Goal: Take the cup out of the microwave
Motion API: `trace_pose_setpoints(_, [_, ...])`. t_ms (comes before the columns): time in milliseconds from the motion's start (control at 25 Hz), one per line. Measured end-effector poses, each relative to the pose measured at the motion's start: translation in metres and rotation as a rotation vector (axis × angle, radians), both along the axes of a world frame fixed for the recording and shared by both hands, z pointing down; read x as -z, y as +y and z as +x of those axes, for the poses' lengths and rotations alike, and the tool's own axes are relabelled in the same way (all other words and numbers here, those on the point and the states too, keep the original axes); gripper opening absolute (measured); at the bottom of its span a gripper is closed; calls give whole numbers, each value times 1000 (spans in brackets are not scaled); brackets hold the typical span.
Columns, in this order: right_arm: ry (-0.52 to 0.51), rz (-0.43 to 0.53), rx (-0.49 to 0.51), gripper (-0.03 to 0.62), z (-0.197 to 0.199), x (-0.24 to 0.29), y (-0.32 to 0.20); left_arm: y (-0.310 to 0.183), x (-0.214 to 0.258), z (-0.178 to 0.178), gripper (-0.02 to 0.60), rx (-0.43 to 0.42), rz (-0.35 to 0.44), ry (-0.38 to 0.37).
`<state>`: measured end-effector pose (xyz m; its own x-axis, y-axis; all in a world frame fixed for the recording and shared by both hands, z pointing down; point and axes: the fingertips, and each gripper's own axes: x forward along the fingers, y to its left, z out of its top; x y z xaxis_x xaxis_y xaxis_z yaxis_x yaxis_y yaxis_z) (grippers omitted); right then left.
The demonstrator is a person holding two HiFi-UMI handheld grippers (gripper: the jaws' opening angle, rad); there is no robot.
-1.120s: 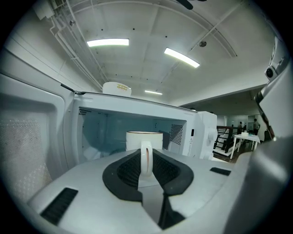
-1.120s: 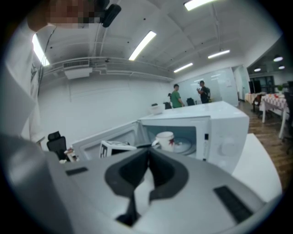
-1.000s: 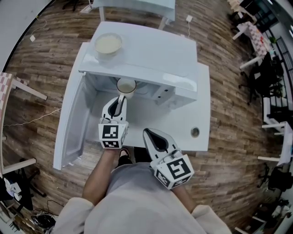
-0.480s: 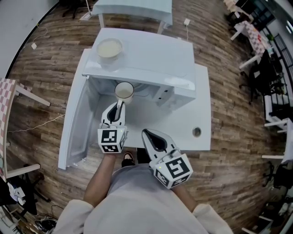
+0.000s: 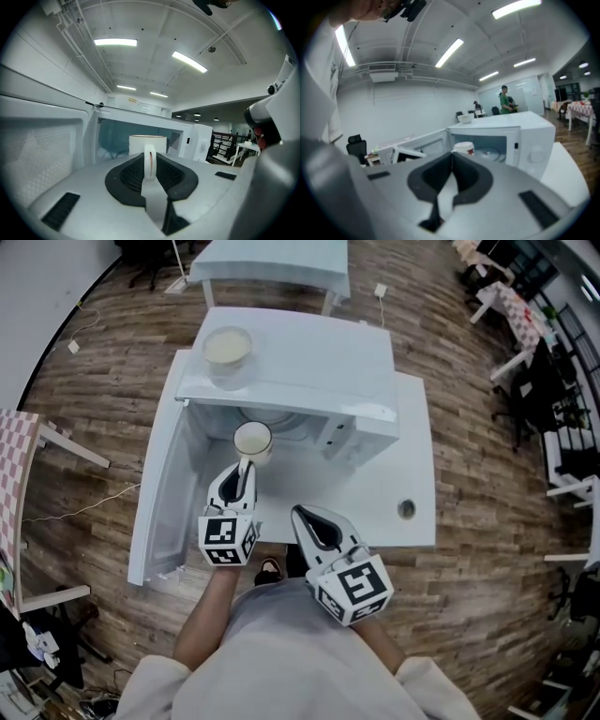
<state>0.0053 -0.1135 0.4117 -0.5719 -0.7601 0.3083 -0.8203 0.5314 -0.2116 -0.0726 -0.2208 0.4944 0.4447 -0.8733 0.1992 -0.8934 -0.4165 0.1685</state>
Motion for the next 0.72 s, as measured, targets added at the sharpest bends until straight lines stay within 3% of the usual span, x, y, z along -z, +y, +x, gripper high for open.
trace_pose_setpoints(720, [-21,33,10,22,-6,15,15,45,32,-5,66,-27,-38,86])
